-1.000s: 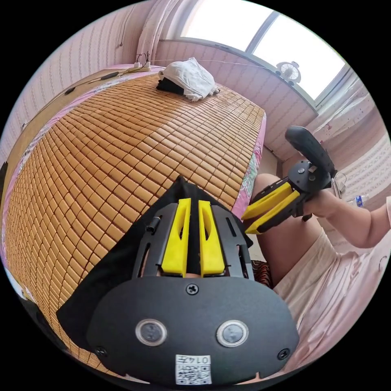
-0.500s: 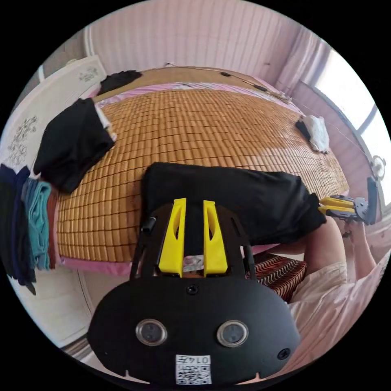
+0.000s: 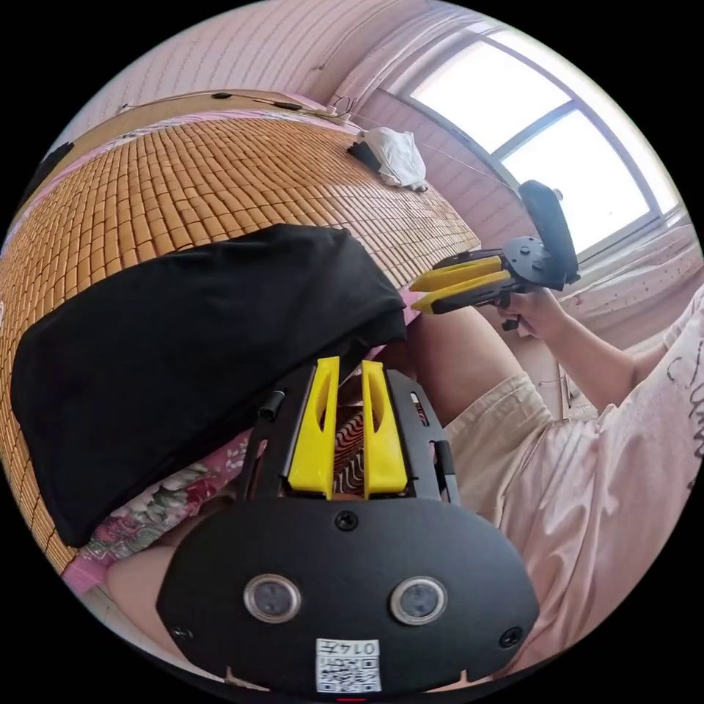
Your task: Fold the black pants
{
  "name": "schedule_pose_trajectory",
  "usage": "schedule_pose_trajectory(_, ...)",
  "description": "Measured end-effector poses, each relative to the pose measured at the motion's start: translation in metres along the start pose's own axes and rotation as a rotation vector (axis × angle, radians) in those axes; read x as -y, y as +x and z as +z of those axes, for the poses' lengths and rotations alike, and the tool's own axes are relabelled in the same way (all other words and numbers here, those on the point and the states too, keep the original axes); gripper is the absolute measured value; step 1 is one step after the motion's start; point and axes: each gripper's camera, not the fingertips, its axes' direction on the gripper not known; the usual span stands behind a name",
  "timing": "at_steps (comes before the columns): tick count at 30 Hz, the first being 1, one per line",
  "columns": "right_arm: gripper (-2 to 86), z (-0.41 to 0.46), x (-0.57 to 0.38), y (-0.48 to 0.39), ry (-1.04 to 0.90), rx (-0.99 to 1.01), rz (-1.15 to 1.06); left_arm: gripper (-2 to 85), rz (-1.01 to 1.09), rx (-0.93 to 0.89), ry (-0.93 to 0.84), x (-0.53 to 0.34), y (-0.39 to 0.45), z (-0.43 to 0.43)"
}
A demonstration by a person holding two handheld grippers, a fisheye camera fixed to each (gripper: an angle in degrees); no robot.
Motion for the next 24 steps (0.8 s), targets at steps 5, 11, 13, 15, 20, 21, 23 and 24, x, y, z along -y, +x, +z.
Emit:
schedule_pose_trajectory(5, 0.5, 0.002, 0.047, -0.032, 0.085, 0.005, -0.113, 4.9, 0.019, 0.23, 0.0, -0.011, 0.005, -0.002)
schedule_pose_trajectory(11, -0.3, 0.027, 0.154, -0.061, 0.096, -0.063, -0.277, 2.8, 0.025, 0.343, -0.055, -0.022, 0.002, 0.018)
schedule_pose_trajectory(13, -0.4, 0.051, 0.175, -0.064, 0.029, -0.05, -0.315, 1.7, 0.022, 0.345, -0.053, -0.028, 0.002, 0.024)
schedule_pose_trajectory(15, -0.4, 0.059, 0.186, -0.061, -0.013, -0.027, -0.335, 0.7, 0.02, 0.347, -0.053, -0.032, 0.003, 0.025)
schedule_pose_trajectory(20, -0.4, 0.04, 0.23, -0.05, -0.046, -0.063, -0.359, -0.8, 0.035, 0.345, -0.046, -0.046, 0.01, 0.021)
schedule_pose_trajectory(21, -0.4, 0.047, 0.235, -0.047, -0.079, -0.06, -0.36, -0.9, 0.035, 0.348, -0.056, -0.048, 0.01, 0.023)
schedule_pose_trajectory(23, -0.3, 0.057, 0.242, -0.031, -0.112, -0.016, -0.354, -0.9, 0.043, 0.345, -0.078, -0.058, 0.007, 0.031)
schedule_pose_trajectory(24, -0.3, 0.055, 0.245, -0.025, -0.118, 0.01, -0.343, -0.9, 0.041, 0.339, -0.066, -0.061, 0.007, 0.03)
